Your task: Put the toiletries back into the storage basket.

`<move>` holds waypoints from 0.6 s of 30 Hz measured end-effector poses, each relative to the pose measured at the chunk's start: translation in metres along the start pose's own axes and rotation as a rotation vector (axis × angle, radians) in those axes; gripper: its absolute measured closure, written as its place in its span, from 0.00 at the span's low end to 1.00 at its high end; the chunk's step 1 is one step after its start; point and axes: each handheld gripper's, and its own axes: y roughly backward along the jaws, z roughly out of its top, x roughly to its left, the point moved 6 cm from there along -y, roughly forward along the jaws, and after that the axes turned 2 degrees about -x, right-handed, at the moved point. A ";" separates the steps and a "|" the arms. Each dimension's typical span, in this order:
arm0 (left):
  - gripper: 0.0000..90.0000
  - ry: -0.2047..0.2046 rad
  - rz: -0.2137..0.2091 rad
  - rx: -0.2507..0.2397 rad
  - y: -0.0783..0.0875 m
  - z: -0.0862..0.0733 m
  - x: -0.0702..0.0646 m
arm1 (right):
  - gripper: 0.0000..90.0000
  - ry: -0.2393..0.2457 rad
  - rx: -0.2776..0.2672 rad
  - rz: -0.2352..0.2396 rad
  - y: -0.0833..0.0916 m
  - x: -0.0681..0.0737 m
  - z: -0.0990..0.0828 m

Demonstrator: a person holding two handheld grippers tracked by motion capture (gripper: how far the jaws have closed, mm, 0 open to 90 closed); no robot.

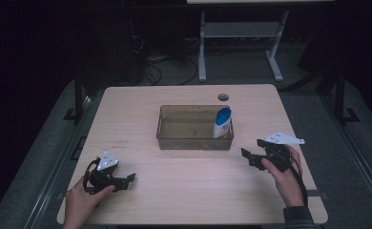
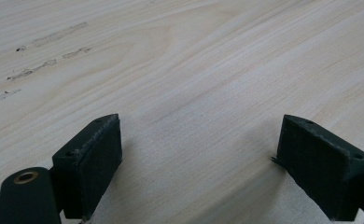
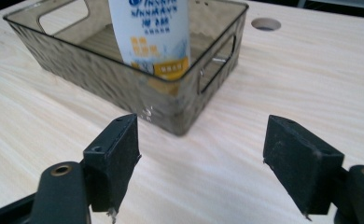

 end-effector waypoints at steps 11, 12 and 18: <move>0.14 -0.002 0.001 0.001 0.000 0.000 0.000 | 0.28 -0.011 0.046 -0.034 0.013 -0.010 -0.030; 0.14 -0.002 0.001 0.001 0.000 0.000 0.000 | 0.28 -0.014 0.051 -0.036 0.014 -0.011 -0.033; 0.14 -0.002 0.001 0.001 0.000 0.000 0.000 | 0.27 -0.014 0.104 -0.059 0.017 -0.018 -0.052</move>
